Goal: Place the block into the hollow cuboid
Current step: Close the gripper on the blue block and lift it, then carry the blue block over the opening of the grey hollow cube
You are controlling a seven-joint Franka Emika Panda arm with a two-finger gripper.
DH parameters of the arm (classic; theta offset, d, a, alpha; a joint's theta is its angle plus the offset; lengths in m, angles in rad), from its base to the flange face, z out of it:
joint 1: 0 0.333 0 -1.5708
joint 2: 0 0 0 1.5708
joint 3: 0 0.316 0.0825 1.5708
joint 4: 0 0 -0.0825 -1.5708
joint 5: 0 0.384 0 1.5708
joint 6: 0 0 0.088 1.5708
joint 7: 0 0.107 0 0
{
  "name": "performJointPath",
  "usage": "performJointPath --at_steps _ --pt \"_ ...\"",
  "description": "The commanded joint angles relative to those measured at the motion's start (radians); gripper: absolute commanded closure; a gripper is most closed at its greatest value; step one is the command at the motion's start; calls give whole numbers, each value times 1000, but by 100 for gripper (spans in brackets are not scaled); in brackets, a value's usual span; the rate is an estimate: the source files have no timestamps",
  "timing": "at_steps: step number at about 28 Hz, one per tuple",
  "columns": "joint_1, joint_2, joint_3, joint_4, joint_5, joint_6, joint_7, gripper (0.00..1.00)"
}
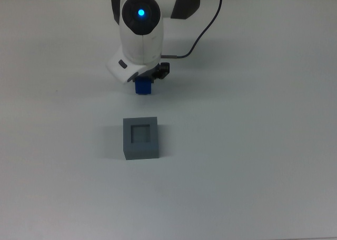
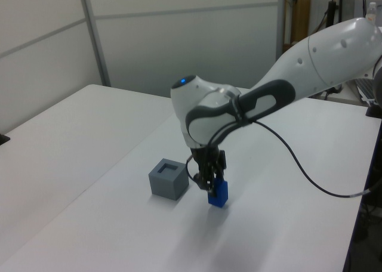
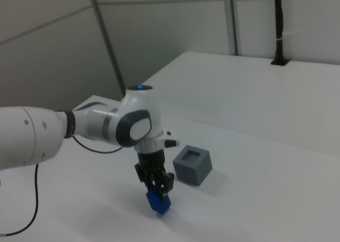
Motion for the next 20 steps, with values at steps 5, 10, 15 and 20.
performJointPath --at_steps 5,10,15,20 --pt "-7 -13 -10 229 38 -184 -128 100" --pt "-21 13 -10 315 51 -178 -152 100" --pt "-21 111 -14 473 53 -178 -143 100" --pt "-19 191 -17 576 51 -168 -127 100"
